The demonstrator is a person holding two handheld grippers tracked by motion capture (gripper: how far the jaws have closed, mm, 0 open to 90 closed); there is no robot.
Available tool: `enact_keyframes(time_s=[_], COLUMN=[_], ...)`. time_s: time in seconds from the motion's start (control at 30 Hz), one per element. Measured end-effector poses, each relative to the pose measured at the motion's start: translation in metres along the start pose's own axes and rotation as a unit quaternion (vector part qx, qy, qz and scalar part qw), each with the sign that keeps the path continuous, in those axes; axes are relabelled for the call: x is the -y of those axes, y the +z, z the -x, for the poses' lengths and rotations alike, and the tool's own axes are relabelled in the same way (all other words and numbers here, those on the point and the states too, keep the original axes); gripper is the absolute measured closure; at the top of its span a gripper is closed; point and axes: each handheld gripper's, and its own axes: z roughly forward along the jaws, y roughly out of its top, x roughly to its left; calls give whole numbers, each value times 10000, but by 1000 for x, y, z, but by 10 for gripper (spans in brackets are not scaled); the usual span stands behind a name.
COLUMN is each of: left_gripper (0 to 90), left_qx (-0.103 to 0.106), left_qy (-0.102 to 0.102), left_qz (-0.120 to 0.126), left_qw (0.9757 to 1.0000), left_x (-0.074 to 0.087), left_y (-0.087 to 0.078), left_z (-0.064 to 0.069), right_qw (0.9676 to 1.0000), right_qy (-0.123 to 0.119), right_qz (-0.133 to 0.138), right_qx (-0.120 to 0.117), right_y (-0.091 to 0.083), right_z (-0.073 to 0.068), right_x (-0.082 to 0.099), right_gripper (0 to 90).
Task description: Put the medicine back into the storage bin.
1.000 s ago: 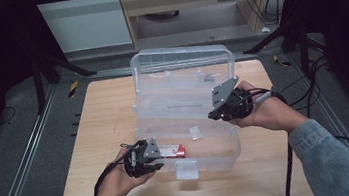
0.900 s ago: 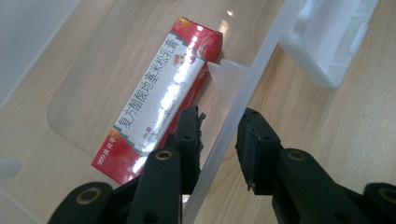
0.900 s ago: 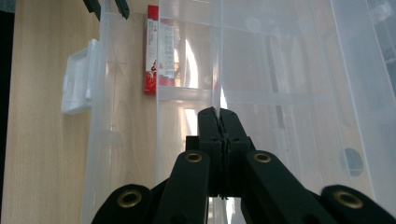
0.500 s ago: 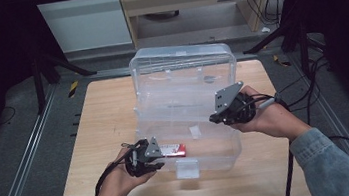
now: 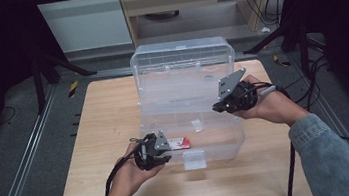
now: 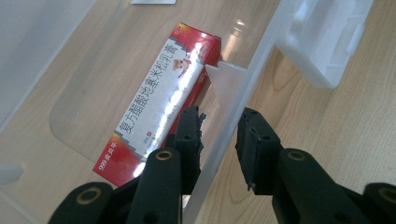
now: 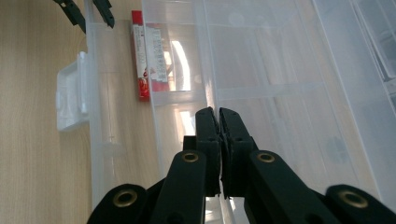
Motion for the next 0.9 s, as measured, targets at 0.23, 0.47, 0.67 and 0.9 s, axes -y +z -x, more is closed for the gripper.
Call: enact_keyframes(time_s=[0.23,0.47,0.67,0.9], left_gripper=[701,700,552,510], left_qx=[30,88,42,350], left_qy=[70,75,123,-136], left_qz=[47,73,305,968], left_qw=[10000,9999,9994,9946], left_x=[1,2,6,12], left_y=[0,-1,-6,-38], left_z=[-1,-2,-4,-9], right_qw=[9999,9998,9998,9998], right_qy=[-74,-12,-28,4], right_qz=[58,109,112,124], right_qx=[-105,-180,-165,-167], right_y=[-1,-1,-1,-1], right_z=[-8,-13,-13,-13], right_x=[6,10,10,10], right_gripper=[887,886,882,881])
